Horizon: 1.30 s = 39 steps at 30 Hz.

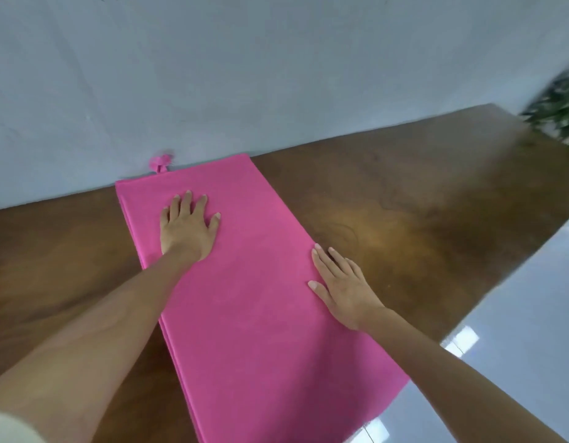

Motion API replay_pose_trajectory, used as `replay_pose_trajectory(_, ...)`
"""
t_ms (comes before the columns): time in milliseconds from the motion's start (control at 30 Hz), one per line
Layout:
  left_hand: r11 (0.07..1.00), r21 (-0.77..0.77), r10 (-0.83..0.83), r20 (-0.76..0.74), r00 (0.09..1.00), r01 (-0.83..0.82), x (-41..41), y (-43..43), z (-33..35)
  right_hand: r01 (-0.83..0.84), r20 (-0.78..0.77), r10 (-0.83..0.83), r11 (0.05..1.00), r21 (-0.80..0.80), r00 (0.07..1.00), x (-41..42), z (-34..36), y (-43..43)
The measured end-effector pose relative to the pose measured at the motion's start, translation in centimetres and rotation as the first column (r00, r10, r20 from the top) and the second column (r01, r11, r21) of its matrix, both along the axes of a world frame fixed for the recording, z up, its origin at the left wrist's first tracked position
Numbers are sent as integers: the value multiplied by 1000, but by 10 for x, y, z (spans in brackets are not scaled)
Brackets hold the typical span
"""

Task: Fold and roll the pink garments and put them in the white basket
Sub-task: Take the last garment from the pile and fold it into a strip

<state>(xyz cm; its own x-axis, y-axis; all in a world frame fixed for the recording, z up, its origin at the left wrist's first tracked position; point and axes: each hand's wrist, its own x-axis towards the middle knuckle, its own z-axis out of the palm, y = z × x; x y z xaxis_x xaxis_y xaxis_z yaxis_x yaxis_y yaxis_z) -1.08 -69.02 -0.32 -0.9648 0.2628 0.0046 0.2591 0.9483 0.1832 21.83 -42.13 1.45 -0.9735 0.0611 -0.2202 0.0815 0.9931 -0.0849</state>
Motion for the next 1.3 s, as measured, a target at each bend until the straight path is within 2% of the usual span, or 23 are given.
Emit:
replay_pose_trajectory(400,995,68,-64,-64,996,68,1,-2,-1,179,-63,-183,982,-57,981,154,-4,-7)
replay_pose_trajectory(467,987,86,-129,-102,986,138,2,-1,1,207,-88,-215,974,-97,973,166,-7,-9)
replay_pose_trajectory(600,900,118,-399,-162,902,420,3,0,-1,233,-94,-251,957,-174,963,174,-8,-13)
replay_pose_trajectory(733,818,52,-565,-111,818,573,9,10,5,227,-88,-245,958,-172,966,174,-11,-10)
replay_pose_trajectory(967,634,169,-760,-44,648,755,32,82,26,231,-71,-249,953,-197,966,172,-15,-5)
replay_pose_trajectory(1067,644,206,-756,23,654,737,43,114,36,259,-51,-290,911,-321,956,170,-13,2)
replay_pose_trajectory(1133,641,187,-766,93,636,745,44,131,37,309,-89,-375,858,-410,923,166,-7,7)
replay_pose_trajectory(1233,666,171,-746,143,651,726,43,149,40,414,-193,-508,828,-377,840,164,-5,15)
replay_pose_trajectory(1300,678,155,-735,158,659,719,42,156,45,467,-200,-555,809,-357,808,163,-6,20)
